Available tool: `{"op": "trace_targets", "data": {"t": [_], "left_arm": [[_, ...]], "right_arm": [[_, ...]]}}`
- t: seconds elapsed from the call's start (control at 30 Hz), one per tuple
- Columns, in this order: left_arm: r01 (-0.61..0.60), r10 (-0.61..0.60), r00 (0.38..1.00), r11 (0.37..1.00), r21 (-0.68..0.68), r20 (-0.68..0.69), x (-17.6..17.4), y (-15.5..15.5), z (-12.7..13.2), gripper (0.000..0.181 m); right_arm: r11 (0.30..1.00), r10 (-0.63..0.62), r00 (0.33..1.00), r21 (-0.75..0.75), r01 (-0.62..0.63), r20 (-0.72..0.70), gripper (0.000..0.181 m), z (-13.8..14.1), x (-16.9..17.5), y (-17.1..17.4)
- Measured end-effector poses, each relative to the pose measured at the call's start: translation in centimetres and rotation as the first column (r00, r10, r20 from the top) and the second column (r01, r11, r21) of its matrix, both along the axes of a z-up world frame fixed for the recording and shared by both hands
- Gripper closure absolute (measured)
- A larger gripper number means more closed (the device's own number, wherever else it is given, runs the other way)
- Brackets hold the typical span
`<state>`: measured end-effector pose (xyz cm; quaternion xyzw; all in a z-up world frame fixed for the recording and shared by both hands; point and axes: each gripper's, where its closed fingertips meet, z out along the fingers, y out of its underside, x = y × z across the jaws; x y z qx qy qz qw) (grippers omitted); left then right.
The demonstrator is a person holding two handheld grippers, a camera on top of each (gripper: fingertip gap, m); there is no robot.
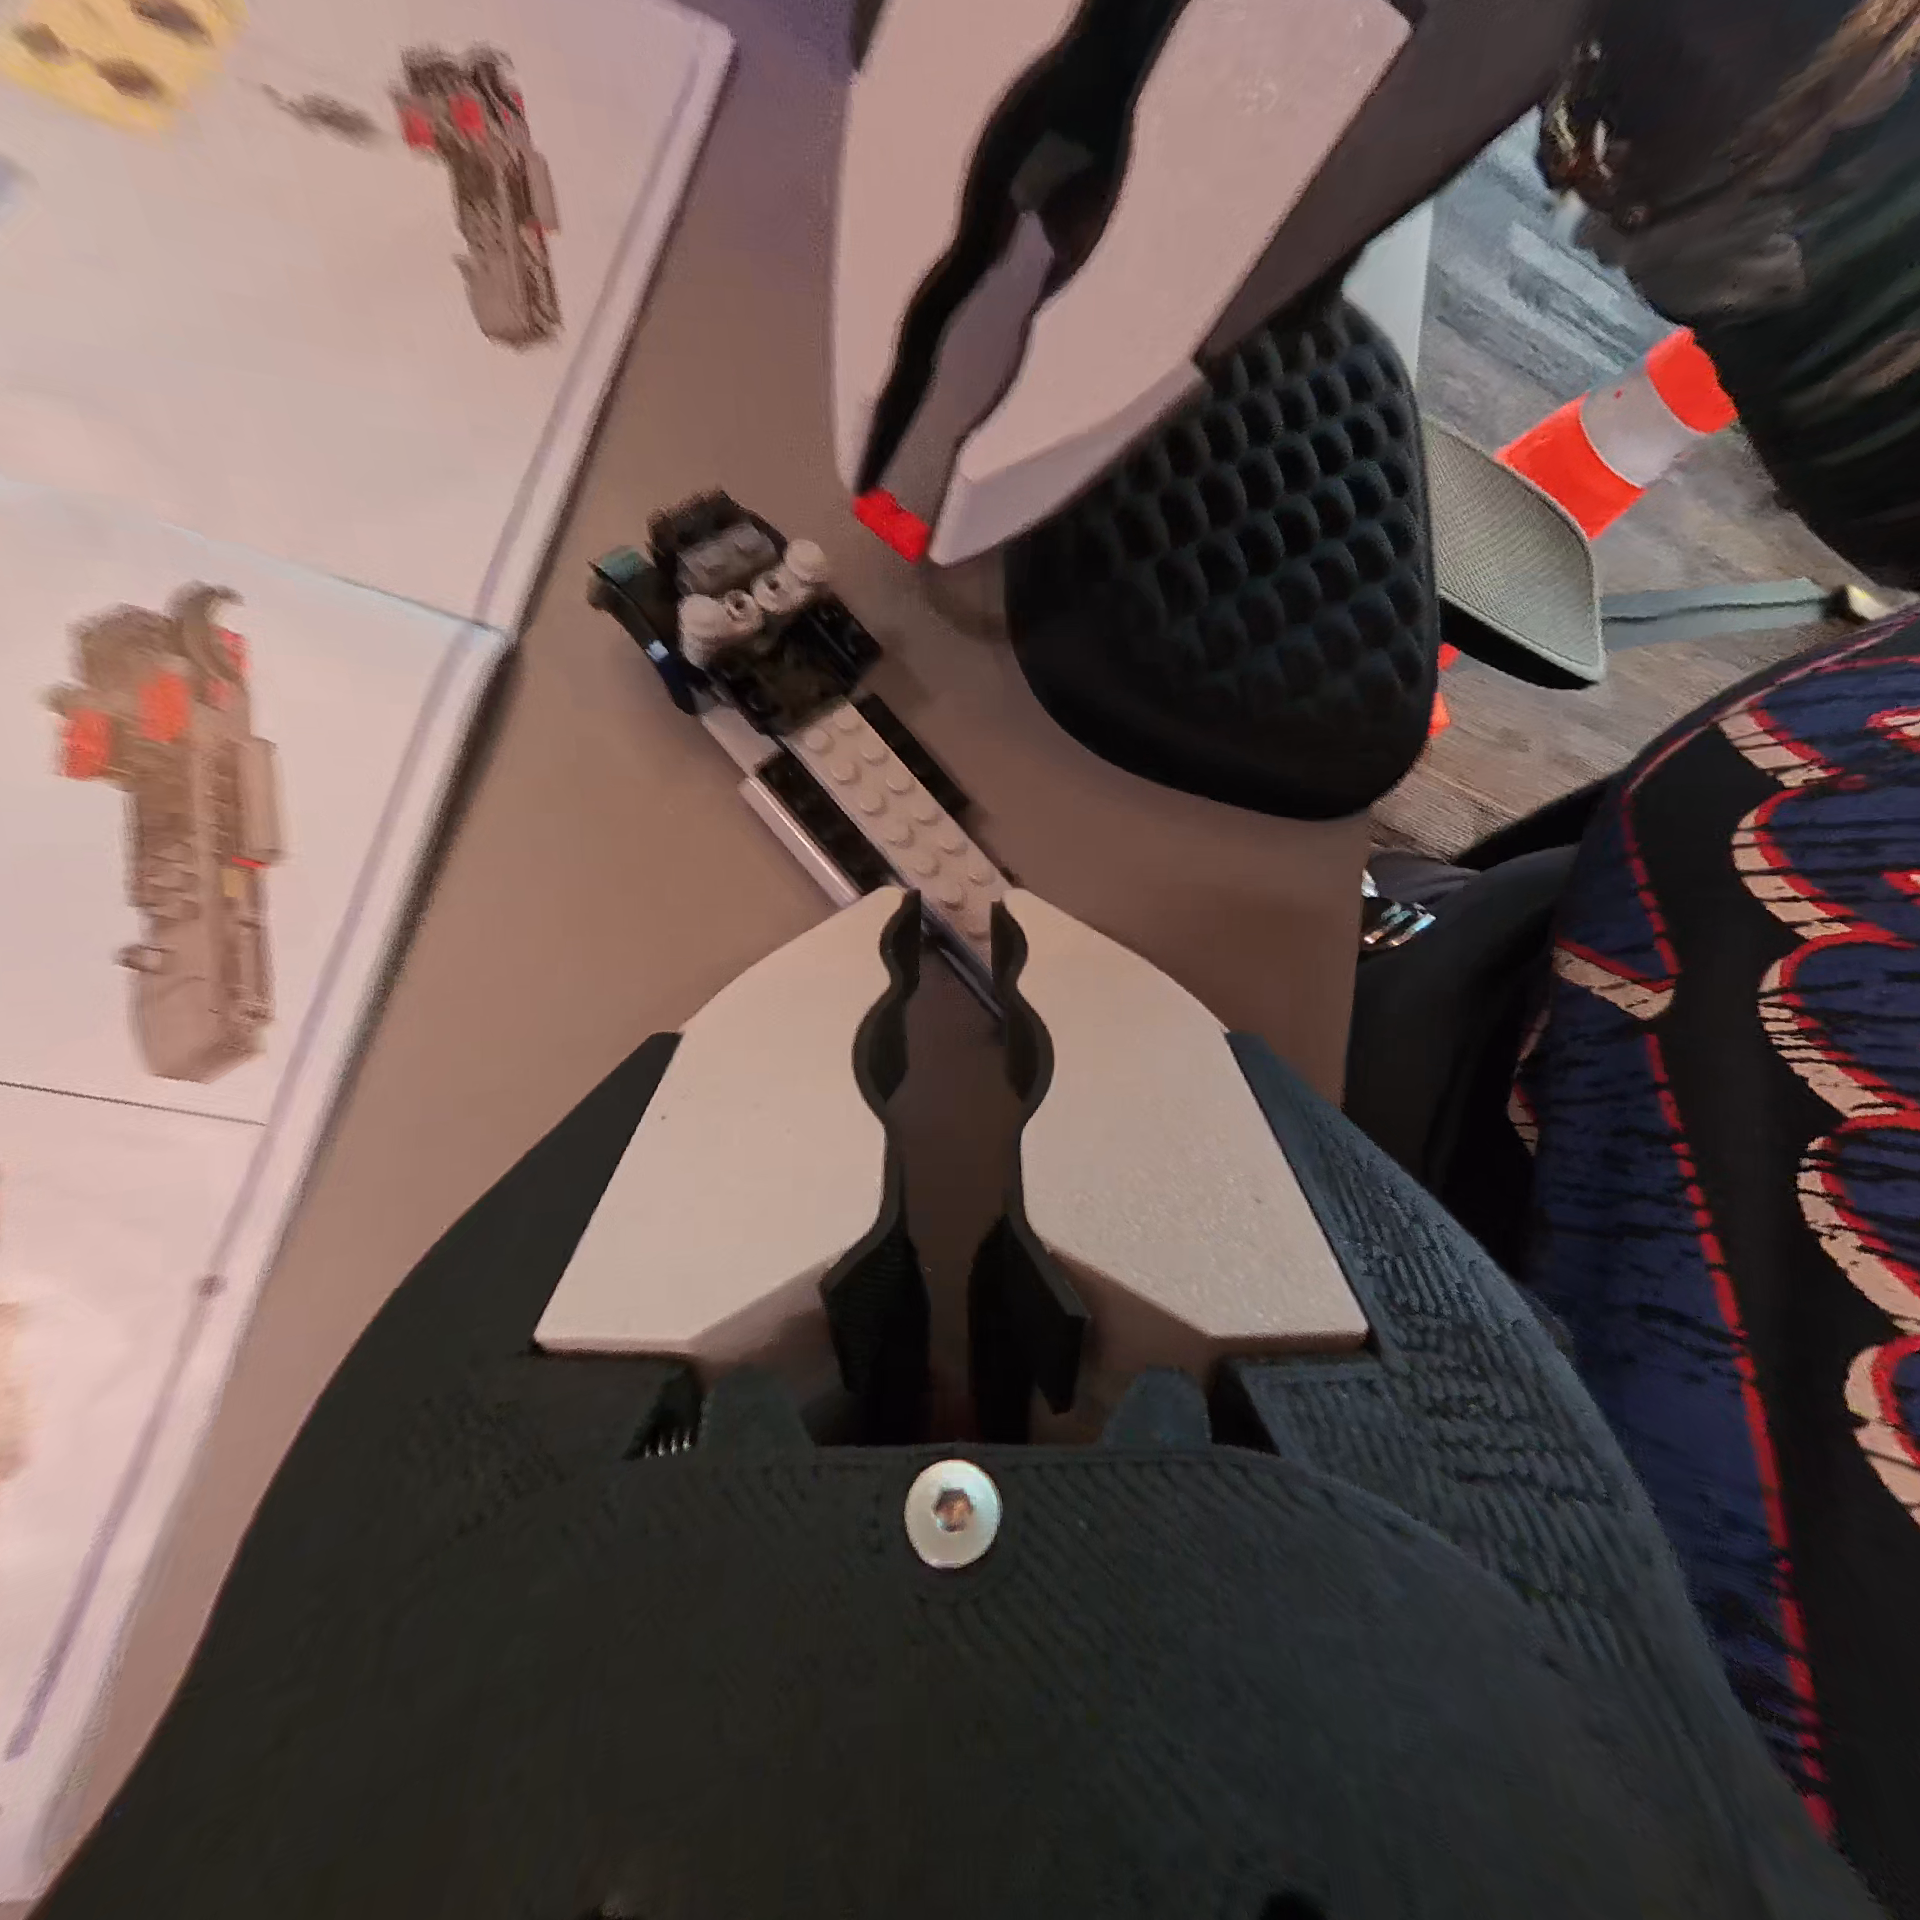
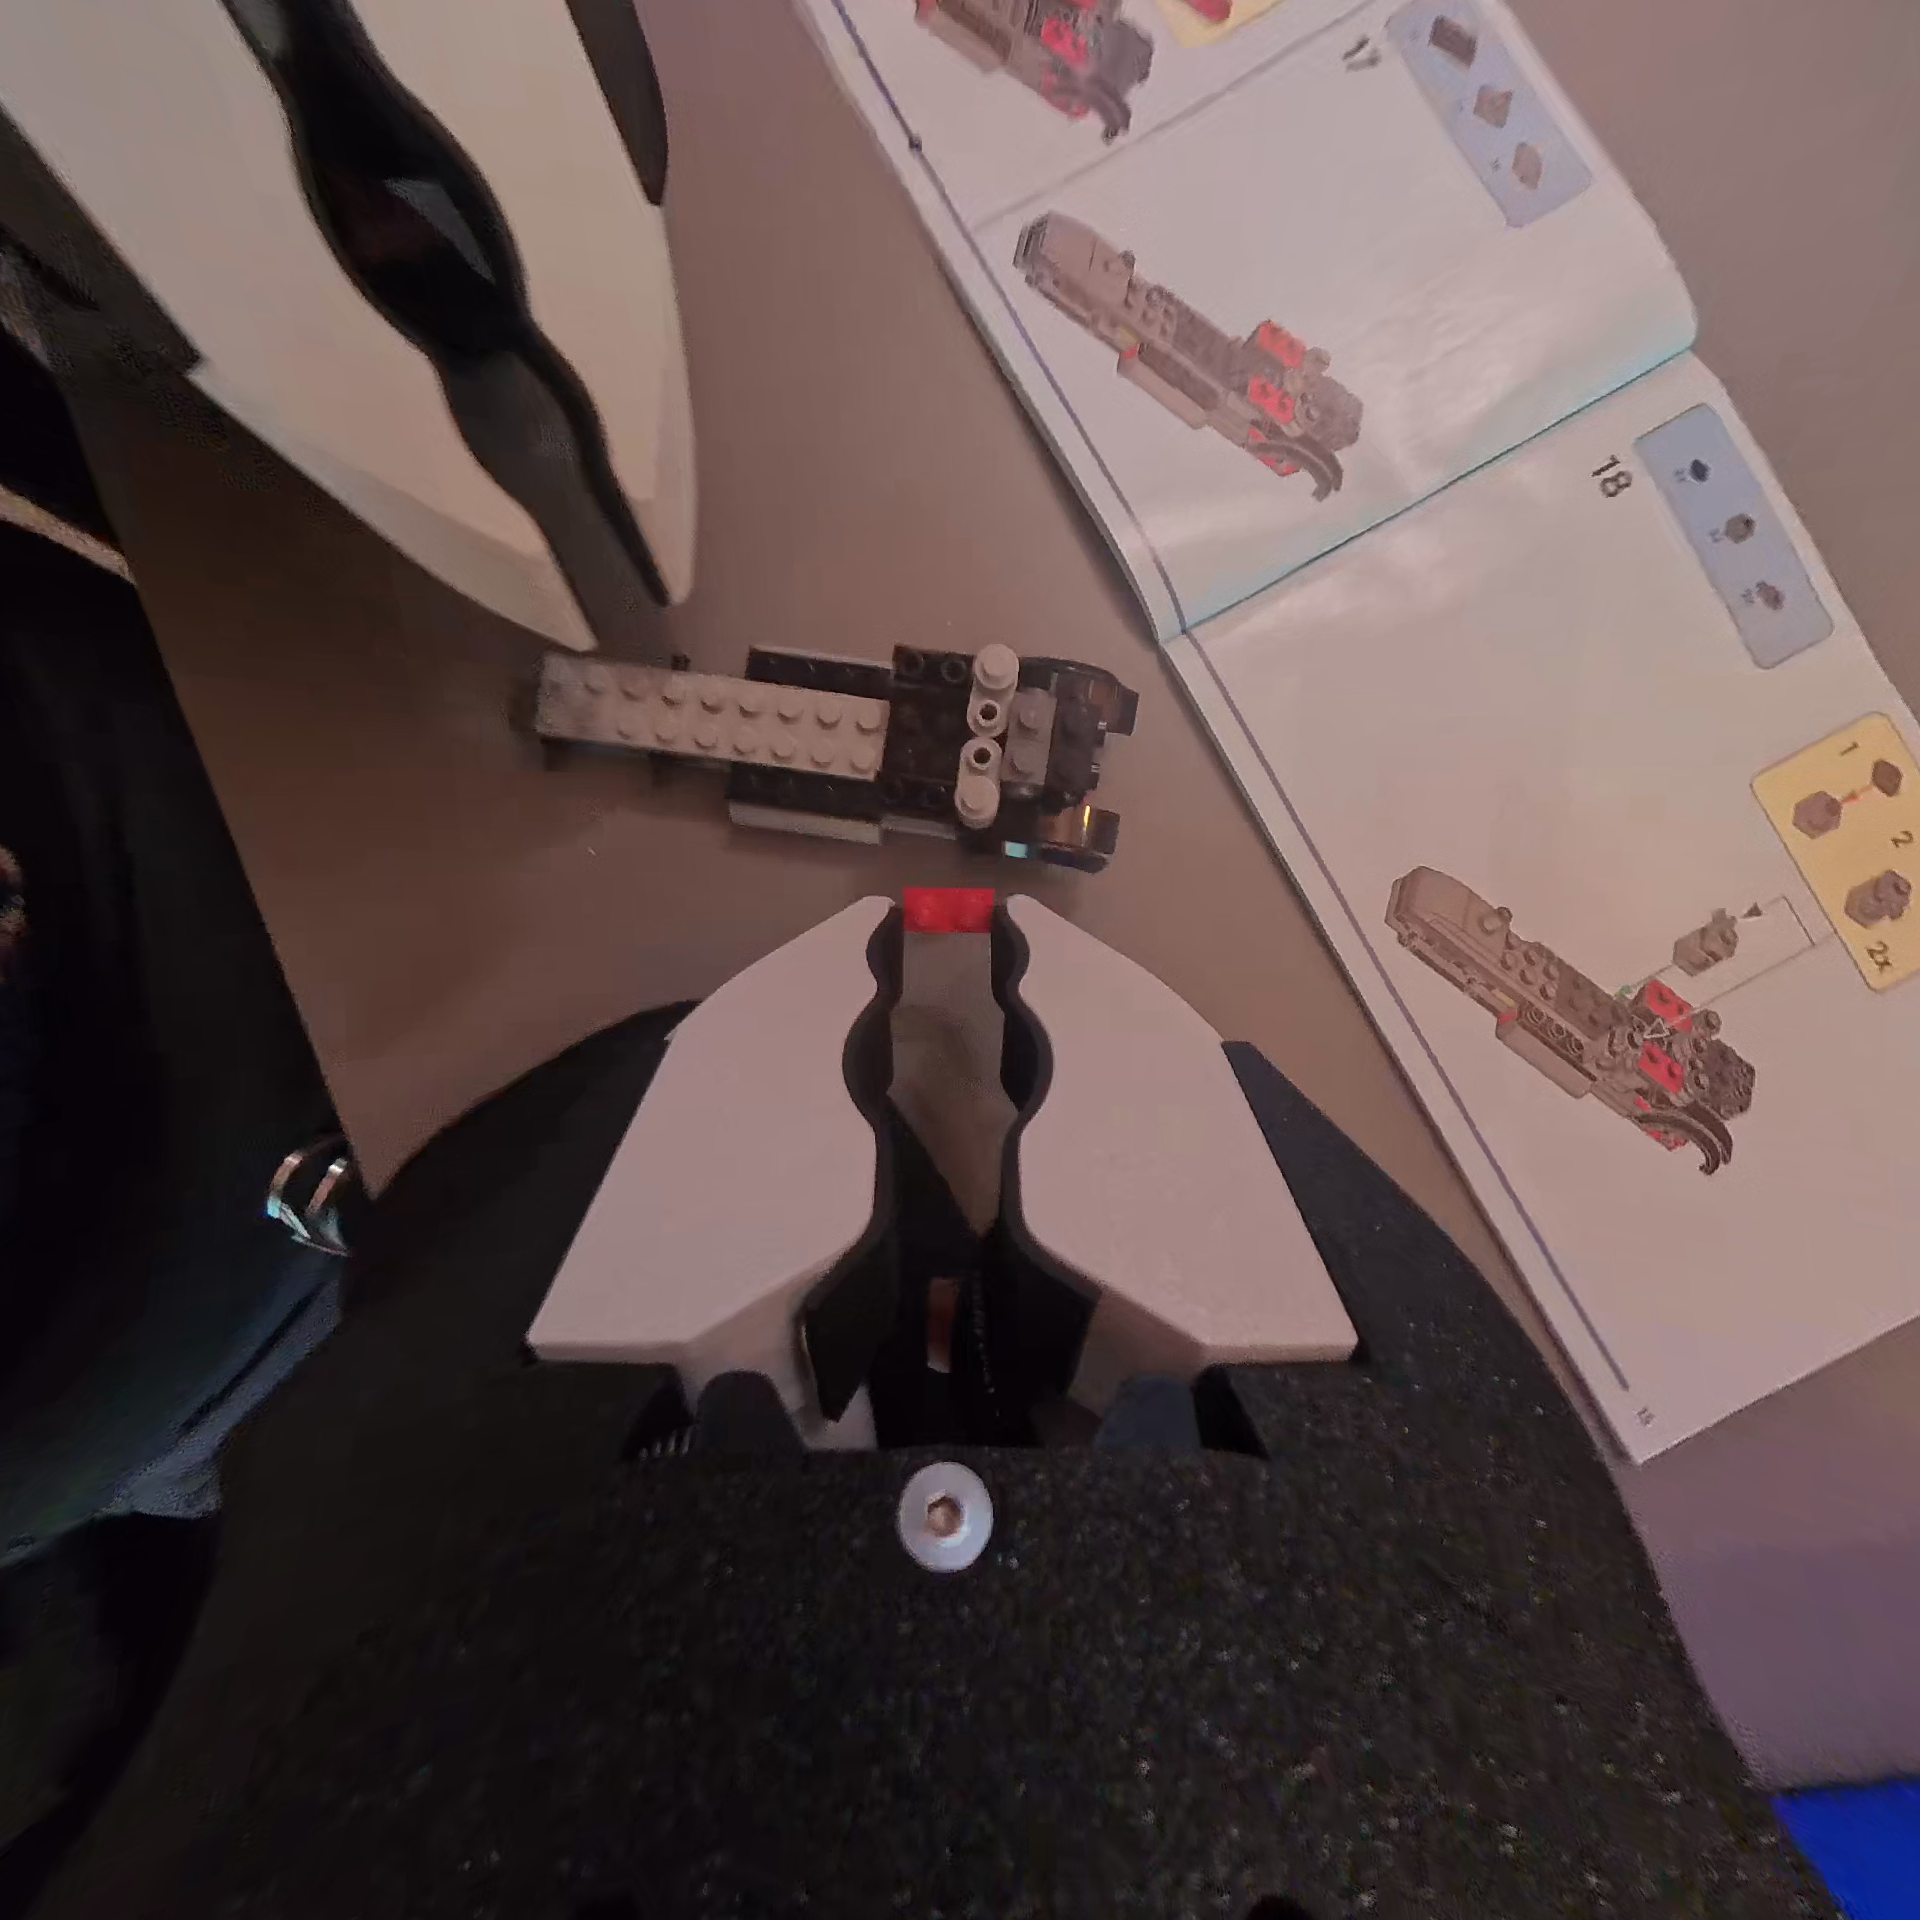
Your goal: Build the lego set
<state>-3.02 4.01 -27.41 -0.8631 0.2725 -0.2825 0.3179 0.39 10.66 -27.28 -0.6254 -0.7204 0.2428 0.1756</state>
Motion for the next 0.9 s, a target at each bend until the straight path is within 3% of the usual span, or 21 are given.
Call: {"op": "trace_targets", "data": {"t": [0.13, 0.33, 0.6, 0.9], "left_arm": [[-0.003, 0.002, 1.000, 0.984, 0.179, 0.007, -0.1, 2.3, 1.3, 0.170], [0.063, -0.054, 0.997, 0.984, 0.165, -0.057, 1.4, 3.5, 0.2, 0.176], [0.055, -0.050, 0.996, 0.997, 0.061, -0.071, 1.2, 3.6, -1.2, 0.178], [0.061, -0.058, 0.996, 0.996, 0.057, -0.062, 1.3, 3.5, -1.2, 0.178]], "right_arm": [[0.993, -0.111, 0.993, -0.041, 0.109, -0.045, 0.165, 1.2, -1.2, -1.3], [0.978, -0.209, 0.978, 0.020, 0.210, -0.021, 0.165, 0.3, -1.7, -1.2], [0.981, -0.164, 0.986, 0.101, 0.164, -0.013, 0.165, -0.2, -1.8, -1.4], [0.985, -0.121, 0.993, 0.120, 0.122, -0.015, 0.165, -0.1, -2.1, -1.6]]}}
